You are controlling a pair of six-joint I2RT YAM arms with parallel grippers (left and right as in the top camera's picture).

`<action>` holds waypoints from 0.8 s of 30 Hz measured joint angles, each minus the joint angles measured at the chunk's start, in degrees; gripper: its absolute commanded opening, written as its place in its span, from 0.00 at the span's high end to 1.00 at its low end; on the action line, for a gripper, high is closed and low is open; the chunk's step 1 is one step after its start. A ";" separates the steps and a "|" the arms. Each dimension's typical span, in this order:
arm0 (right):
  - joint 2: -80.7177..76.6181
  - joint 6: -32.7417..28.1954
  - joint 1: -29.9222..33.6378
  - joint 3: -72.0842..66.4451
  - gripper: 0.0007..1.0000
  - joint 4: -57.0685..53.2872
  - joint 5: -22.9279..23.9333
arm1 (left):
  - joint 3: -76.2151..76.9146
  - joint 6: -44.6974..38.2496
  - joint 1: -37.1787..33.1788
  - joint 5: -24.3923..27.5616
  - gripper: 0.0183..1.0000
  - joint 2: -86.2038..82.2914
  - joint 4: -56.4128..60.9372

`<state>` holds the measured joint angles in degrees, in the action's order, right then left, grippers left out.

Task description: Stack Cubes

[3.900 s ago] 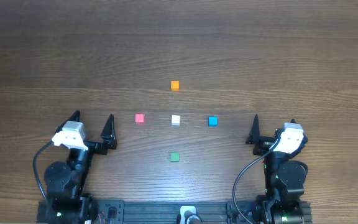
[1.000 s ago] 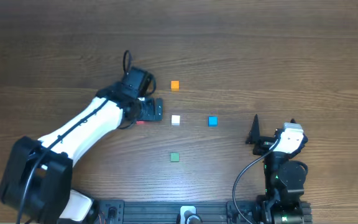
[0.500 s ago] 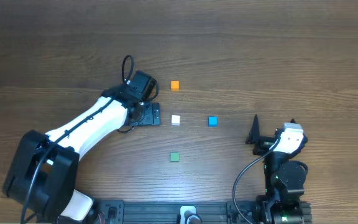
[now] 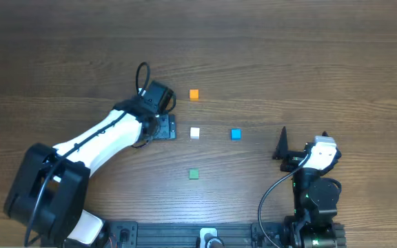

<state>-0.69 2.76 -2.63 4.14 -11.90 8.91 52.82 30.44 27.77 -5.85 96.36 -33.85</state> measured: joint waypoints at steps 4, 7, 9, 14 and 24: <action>0.00 0.00 0.00 0.00 0.01 0.00 0.00 | -0.02 -0.57 0.68 -0.04 0.25 0.74 0.70; 0.00 -0.02 0.00 0.00 0.01 0.00 0.00 | -0.09 -0.85 0.72 -0.04 0.30 1.22 0.70; 0.00 0.02 0.00 0.00 0.01 0.00 0.00 | -0.11 -0.85 0.72 -0.07 0.34 1.62 0.70; 0.00 0.02 0.00 0.00 0.01 0.00 0.00 | -0.11 -0.90 0.72 -0.22 0.44 1.97 0.68; 0.00 -0.02 0.00 0.00 0.01 0.00 0.00 | -0.11 -0.85 0.72 -0.24 0.62 2.05 0.70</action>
<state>-0.69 2.74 -2.63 4.14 -11.90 8.91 52.71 29.58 28.49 -6.09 98.41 -33.15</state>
